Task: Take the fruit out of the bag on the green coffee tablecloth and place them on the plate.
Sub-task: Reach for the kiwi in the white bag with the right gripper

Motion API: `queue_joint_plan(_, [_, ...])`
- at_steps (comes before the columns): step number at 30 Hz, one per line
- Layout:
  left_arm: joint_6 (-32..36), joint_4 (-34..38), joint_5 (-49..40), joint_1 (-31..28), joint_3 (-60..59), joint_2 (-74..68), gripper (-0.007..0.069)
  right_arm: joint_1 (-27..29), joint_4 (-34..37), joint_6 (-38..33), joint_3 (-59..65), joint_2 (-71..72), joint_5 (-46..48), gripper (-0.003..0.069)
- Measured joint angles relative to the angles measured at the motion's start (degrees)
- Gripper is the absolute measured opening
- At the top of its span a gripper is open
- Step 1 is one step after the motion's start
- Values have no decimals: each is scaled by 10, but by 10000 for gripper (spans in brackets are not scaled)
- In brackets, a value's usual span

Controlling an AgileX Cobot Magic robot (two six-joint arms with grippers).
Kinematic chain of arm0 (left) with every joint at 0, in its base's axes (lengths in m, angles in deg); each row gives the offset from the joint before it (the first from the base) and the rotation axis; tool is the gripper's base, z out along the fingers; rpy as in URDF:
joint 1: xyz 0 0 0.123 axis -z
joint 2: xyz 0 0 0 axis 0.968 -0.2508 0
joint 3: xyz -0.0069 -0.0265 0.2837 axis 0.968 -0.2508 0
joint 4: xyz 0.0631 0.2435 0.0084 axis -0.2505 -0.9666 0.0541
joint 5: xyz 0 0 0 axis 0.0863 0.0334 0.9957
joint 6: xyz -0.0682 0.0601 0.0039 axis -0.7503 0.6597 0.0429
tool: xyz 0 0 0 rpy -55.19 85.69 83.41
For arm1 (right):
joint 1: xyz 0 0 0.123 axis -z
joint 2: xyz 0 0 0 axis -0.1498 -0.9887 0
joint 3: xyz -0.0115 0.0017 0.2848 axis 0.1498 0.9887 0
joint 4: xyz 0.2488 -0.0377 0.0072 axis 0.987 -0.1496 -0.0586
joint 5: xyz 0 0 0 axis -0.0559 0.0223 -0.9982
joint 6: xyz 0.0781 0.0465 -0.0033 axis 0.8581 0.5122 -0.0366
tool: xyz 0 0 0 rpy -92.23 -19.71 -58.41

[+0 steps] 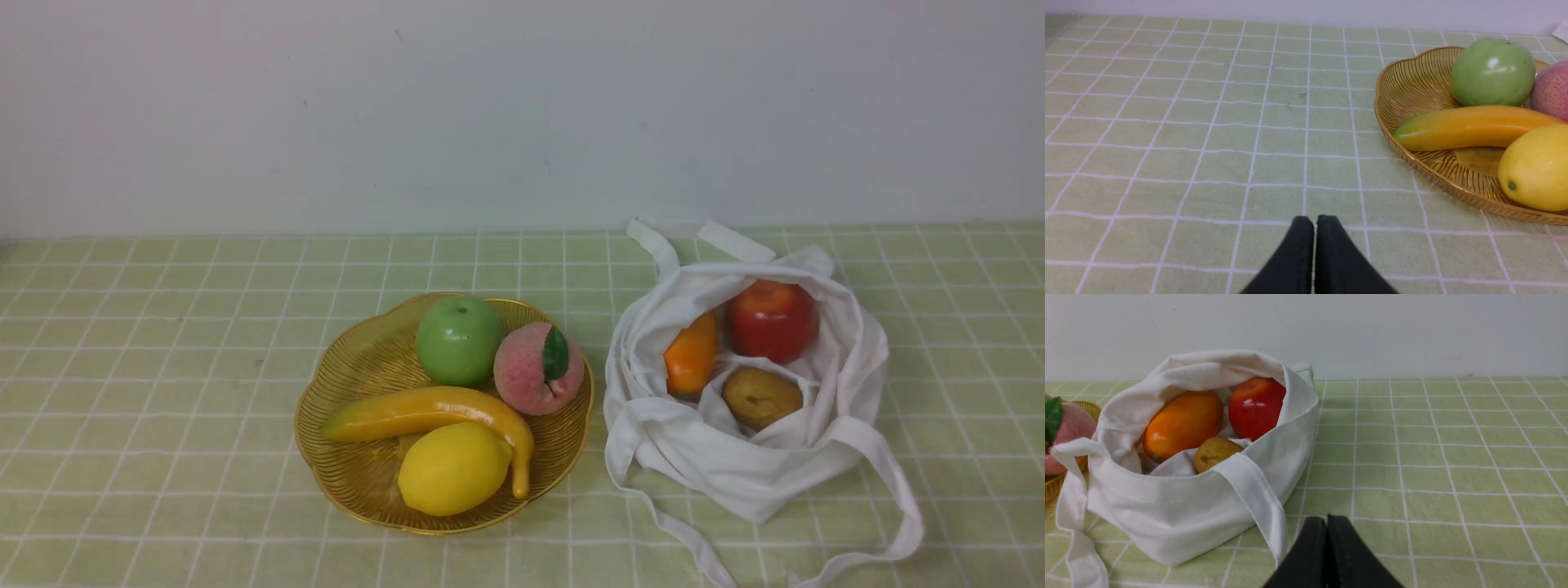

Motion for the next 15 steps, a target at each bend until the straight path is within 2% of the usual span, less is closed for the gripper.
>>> queue_joint_plan(10, [0,0,0,0,0,0,-8,0,11,7,0,0,0,-15])
queue_joint_plan(15, [0,0,0,0,0,0,-8,0,186,90,1,0,-5,-15])
